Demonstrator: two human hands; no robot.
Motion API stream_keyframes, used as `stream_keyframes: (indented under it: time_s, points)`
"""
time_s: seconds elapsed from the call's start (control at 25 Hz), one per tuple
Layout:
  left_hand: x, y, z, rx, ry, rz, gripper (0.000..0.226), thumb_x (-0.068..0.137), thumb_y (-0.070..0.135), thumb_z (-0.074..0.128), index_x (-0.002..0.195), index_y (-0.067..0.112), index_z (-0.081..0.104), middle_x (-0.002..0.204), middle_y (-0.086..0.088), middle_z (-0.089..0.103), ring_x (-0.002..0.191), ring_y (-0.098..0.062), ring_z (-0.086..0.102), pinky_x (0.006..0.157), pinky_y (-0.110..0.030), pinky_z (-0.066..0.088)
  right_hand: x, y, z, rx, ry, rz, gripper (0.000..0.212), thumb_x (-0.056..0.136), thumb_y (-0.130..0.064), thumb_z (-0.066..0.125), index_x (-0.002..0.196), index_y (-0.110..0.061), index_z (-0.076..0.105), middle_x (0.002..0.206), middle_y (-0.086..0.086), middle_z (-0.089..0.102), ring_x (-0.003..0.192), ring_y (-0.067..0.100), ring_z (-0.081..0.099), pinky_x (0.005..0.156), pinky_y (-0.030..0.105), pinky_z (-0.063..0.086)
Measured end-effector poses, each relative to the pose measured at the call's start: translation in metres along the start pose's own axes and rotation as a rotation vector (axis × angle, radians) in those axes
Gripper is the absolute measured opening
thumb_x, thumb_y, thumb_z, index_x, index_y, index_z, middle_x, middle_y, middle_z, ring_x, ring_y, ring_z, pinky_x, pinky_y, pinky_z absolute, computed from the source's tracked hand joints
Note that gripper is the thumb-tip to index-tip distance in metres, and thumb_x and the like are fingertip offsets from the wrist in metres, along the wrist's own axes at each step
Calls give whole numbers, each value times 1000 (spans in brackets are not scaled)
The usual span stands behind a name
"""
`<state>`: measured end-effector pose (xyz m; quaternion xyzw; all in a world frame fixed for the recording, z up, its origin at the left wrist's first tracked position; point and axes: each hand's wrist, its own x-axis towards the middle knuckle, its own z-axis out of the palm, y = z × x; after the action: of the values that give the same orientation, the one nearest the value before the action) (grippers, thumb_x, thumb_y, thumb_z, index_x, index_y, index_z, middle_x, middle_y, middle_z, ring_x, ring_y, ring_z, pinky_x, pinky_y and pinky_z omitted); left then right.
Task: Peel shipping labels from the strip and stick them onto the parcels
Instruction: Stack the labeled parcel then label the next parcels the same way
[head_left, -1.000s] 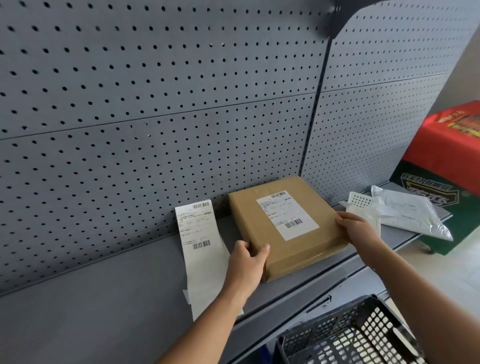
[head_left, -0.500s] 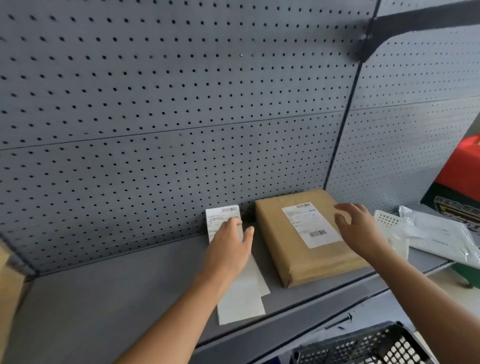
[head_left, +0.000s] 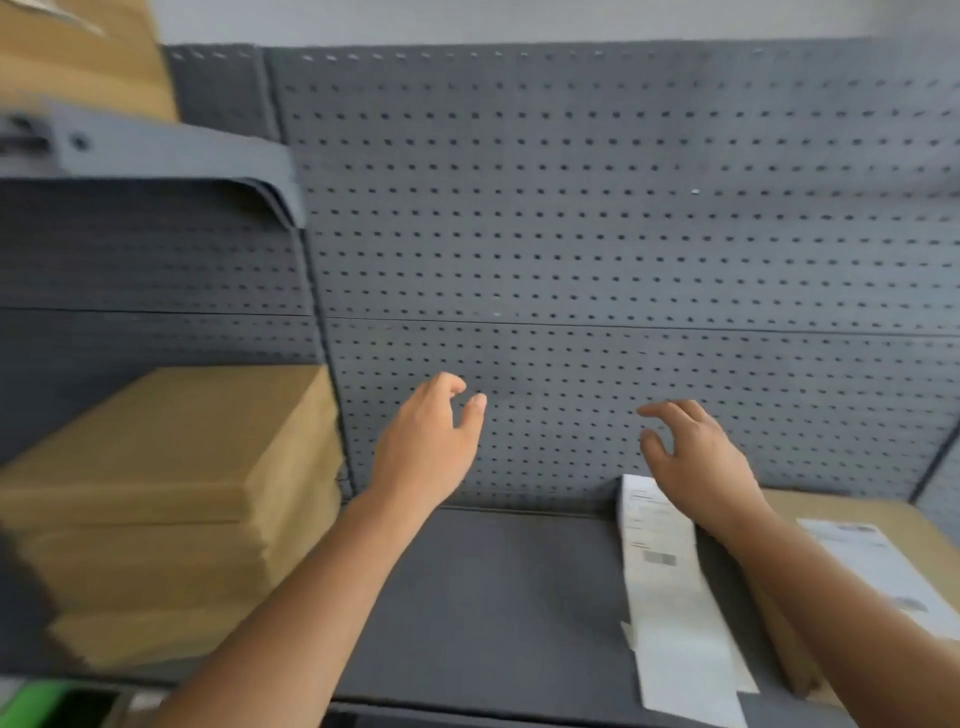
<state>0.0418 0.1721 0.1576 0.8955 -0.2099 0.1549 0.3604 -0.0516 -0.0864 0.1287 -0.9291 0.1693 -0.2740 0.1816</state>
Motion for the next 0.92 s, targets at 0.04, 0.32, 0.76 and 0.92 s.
stream_keyframes:
  time_s: [0.04, 0.32, 0.76, 0.92]
  points:
    - [1, -14, -17, 7, 36, -29, 40, 103, 47, 45, 132, 21, 56, 141, 8, 59, 130, -14, 54, 98, -33, 46, 4, -21, 8, 24, -14, -33, 33, 99, -30, 51, 131, -23, 59, 137, -2, 53, 114, 22, 57, 78, 33, 46]
    - [-15, -120, -137, 109, 228, -210, 37, 104, 45, 46, 130, 21, 57, 139, 3, 61, 114, -18, 62, 86, -32, 47, 13, -170, 73, 176, -146, -254, 33, 102, -31, 47, 133, -22, 55, 139, -5, 50, 59, 5, 46, 56, 26, 40]
    - [-52, -268, -231, -59, 350, -621, 52, 104, 49, 45, 147, 19, 49, 148, -6, 54, 132, -29, 53, 100, -41, 44, -7, -317, 158, 755, -547, 113, 60, 101, -45, 47, 153, -23, 28, 155, 2, 37, 139, 23, 40, 113, 45, 36]
    - [-54, -292, -219, -514, 280, -852, 88, 77, 79, 51, 144, 23, 54, 146, -4, 57, 133, -28, 53, 113, -46, 41, -18, -330, 173, 914, -689, 309, 62, 99, -48, 48, 153, -24, 28, 135, -2, 51, 116, 22, 53, 98, 38, 40]
